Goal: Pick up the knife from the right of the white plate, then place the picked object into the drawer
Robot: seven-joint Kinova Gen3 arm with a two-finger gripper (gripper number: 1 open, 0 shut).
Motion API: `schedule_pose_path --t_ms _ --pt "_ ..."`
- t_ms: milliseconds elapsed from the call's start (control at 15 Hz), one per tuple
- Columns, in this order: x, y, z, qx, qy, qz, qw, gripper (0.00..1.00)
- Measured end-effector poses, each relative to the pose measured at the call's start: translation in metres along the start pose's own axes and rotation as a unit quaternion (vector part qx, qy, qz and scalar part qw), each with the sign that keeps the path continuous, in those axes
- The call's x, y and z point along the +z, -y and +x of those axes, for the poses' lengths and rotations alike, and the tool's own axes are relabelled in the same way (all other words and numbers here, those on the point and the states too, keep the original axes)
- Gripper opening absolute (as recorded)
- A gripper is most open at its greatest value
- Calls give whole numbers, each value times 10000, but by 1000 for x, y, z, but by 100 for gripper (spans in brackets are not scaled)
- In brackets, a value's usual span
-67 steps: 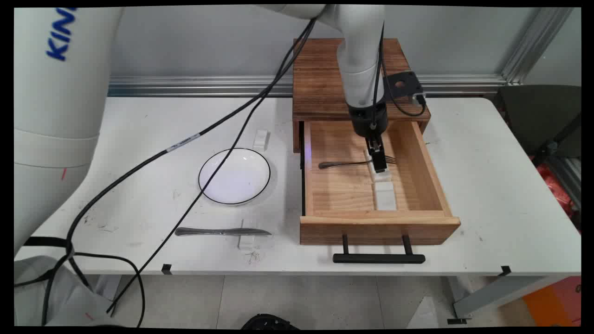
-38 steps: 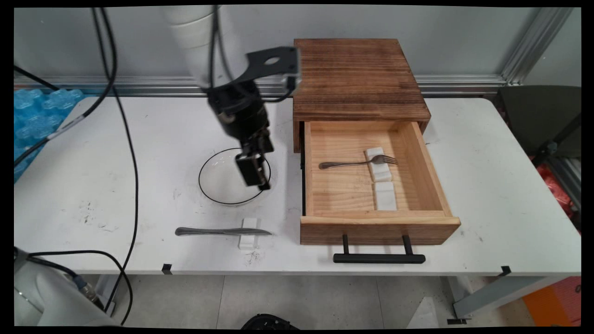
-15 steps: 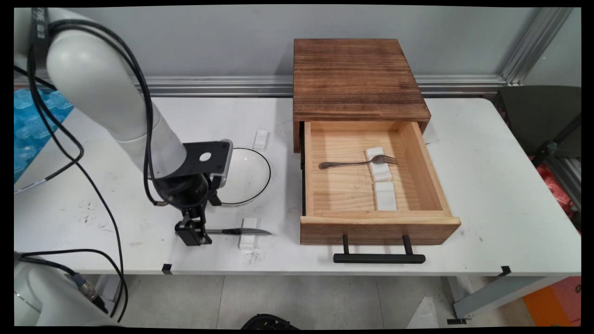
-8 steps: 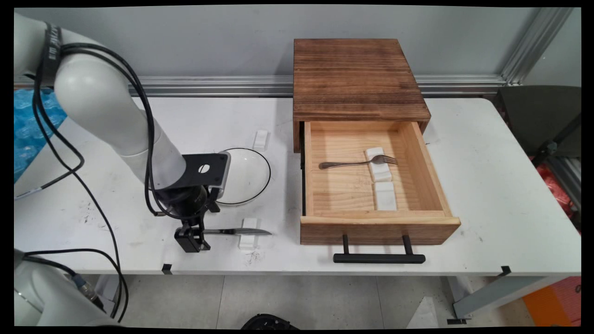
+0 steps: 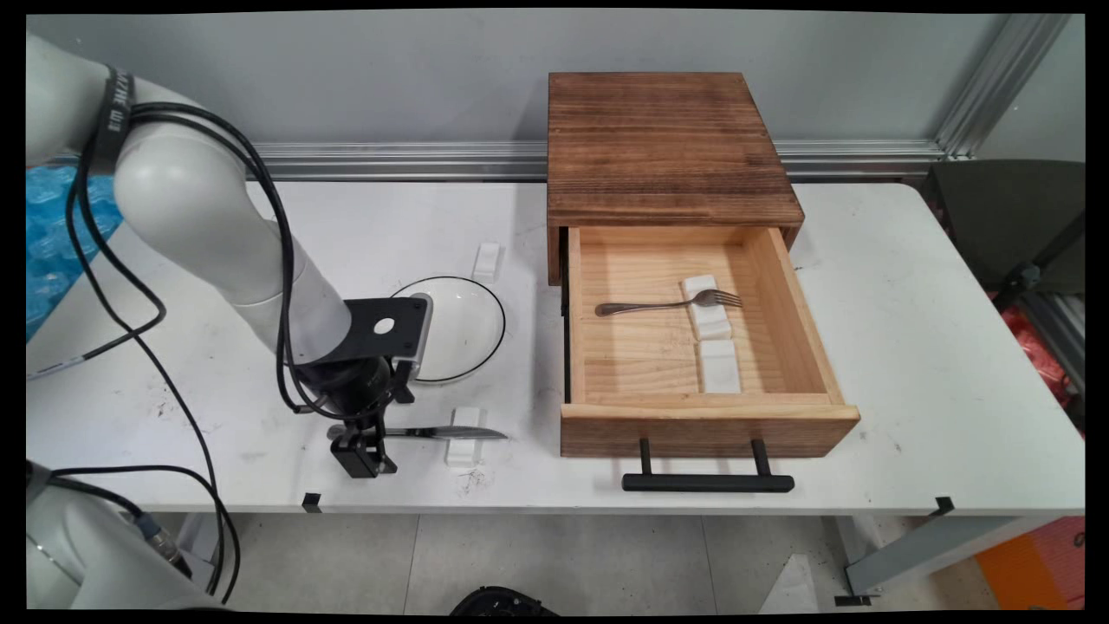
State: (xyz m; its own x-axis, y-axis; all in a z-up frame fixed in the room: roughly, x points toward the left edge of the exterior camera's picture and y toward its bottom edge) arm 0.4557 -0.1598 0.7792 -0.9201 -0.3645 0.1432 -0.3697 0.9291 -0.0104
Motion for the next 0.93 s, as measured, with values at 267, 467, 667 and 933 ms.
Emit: schedule_pose_path --t_ms 267,467,667,933 --pt "3 1 0 3 -27 14 10000 0" --pt "5 1 -1 1 -45 12 10000 0" --pt "6 1 -1 -11 -60 -6 10000 0" --pt "4 0 -1 -22 -58 -45 10000 0"
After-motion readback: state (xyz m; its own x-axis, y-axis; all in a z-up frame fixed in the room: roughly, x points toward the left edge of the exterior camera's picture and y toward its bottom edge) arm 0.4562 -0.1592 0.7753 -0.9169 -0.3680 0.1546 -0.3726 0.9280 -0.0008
